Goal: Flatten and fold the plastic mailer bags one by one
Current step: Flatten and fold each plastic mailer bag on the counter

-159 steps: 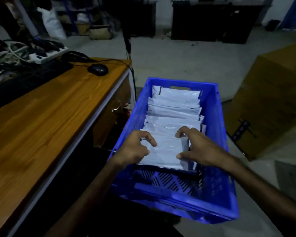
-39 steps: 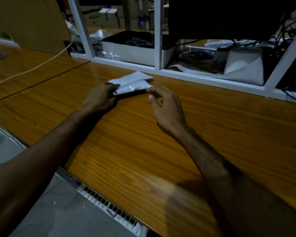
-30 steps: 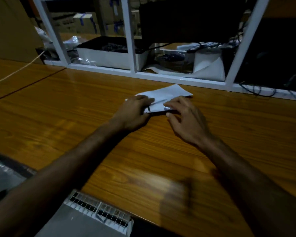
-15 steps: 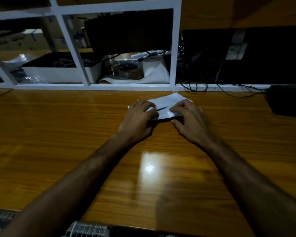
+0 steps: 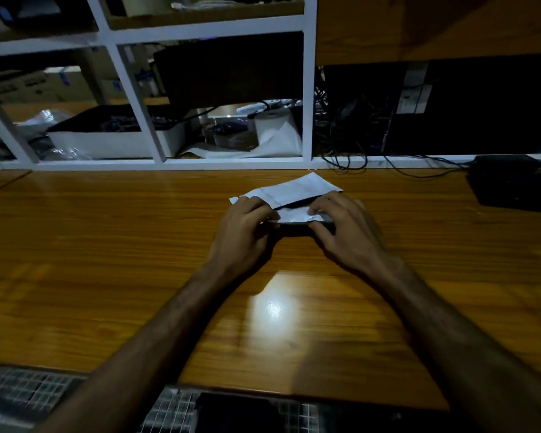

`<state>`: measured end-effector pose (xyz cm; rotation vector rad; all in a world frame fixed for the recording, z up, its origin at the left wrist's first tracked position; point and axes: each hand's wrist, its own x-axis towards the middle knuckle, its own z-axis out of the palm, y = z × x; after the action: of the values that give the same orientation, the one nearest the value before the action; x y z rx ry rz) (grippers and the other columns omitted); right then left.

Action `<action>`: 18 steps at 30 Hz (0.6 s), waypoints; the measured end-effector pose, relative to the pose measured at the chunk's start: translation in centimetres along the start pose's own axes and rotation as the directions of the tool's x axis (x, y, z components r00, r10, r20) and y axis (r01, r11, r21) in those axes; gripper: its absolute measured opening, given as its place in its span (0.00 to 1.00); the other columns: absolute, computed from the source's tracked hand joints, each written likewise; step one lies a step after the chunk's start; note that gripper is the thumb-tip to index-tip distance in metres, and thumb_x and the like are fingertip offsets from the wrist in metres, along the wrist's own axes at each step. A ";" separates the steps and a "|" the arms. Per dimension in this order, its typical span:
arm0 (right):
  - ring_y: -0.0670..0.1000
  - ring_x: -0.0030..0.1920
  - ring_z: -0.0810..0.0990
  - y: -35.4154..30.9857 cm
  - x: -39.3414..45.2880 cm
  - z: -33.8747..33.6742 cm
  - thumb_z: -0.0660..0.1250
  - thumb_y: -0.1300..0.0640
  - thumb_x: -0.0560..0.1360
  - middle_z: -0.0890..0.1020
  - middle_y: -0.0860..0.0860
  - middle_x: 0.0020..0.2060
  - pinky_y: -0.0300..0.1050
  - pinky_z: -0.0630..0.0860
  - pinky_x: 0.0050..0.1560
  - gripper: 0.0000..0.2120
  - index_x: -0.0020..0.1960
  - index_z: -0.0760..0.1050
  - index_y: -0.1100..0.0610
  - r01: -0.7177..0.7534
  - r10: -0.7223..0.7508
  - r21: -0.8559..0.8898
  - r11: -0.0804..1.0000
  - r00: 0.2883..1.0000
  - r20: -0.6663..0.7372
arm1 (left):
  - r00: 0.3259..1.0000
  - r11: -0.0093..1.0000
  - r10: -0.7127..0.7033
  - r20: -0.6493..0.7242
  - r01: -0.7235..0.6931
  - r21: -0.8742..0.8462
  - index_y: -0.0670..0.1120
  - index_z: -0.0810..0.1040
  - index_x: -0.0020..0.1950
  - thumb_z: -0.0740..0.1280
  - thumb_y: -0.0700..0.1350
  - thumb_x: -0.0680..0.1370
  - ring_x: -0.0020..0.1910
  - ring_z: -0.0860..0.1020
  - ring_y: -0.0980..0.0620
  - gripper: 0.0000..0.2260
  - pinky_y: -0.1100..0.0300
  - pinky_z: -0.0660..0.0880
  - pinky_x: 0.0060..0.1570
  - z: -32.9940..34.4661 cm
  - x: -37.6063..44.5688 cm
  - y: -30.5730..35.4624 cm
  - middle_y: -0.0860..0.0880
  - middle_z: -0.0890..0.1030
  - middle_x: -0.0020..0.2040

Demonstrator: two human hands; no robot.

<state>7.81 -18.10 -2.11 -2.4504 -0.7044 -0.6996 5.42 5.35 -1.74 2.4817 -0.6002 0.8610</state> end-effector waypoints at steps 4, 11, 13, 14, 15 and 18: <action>0.48 0.54 0.77 -0.7 -2.1 -1.4 0.71 0.55 0.79 0.81 0.47 0.54 0.49 0.71 0.59 0.08 0.57 0.79 0.51 0.007 -0.006 -0.032 0.999 0.999 0.036 | 1.000 1.000 -0.017 0.006 0.017 -0.022 0.45 0.83 0.51 0.76 0.46 0.76 0.51 0.76 0.48 0.07 0.47 0.75 0.45 -0.4 -1.6 2.0 0.49 0.81 0.51; 0.49 0.59 0.78 -1.6 -7.2 -3.9 0.72 0.58 0.77 0.81 0.46 0.56 0.46 0.67 0.55 0.10 0.57 0.78 0.49 -0.018 0.022 -0.054 0.998 0.997 0.076 | 0.987 0.997 0.072 0.142 -0.072 -0.007 0.46 0.81 0.53 0.74 0.48 0.78 0.54 0.76 0.48 0.08 0.48 0.75 0.47 -1.4 -4.5 5.5 0.49 0.81 0.53; 0.49 0.60 0.78 -2.3 -8.8 -4.7 0.73 0.58 0.77 0.82 0.46 0.57 0.48 0.70 0.58 0.10 0.57 0.79 0.50 -0.021 0.026 -0.070 0.997 0.997 0.076 | 0.979 0.998 0.068 0.192 -0.069 -0.002 0.48 0.80 0.54 0.73 0.48 0.78 0.57 0.76 0.49 0.08 0.47 0.75 0.52 -1.5 -5.5 6.7 0.50 0.81 0.56; 0.49 0.61 0.78 -2.6 -9.6 -5.2 0.73 0.58 0.77 0.82 0.46 0.58 0.50 0.71 0.59 0.10 0.58 0.80 0.50 -0.020 0.026 -0.074 0.997 0.997 0.075 | 0.977 0.998 0.061 0.207 -0.061 -0.007 0.49 0.79 0.54 0.73 0.48 0.78 0.59 0.75 0.49 0.08 0.46 0.75 0.53 -1.7 -6.1 7.3 0.51 0.81 0.57; 0.49 0.61 0.78 -2.9 -10.3 -5.6 0.73 0.58 0.77 0.82 0.46 0.58 0.51 0.72 0.60 0.10 0.58 0.80 0.51 -0.022 0.028 -0.076 0.997 0.997 0.074 | 0.976 0.998 0.055 0.213 -0.053 -0.016 0.49 0.79 0.54 0.73 0.48 0.78 0.60 0.75 0.49 0.08 0.46 0.75 0.54 -1.8 -6.7 7.8 0.51 0.81 0.58; 0.48 0.63 0.77 -3.6 -12.4 -6.7 0.72 0.55 0.79 0.81 0.46 0.61 0.52 0.71 0.64 0.11 0.61 0.81 0.50 -0.052 0.059 -0.074 0.996 0.994 0.089 | 0.975 0.999 0.028 0.221 -0.020 -0.037 0.50 0.79 0.54 0.73 0.47 0.78 0.62 0.75 0.51 0.07 0.47 0.74 0.57 -2.3 -8.2 8.9 0.52 0.81 0.59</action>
<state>-5.67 -23.43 -3.28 -2.5711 -0.6530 -0.6053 -6.20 1.47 -3.19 2.5627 -0.7143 0.5804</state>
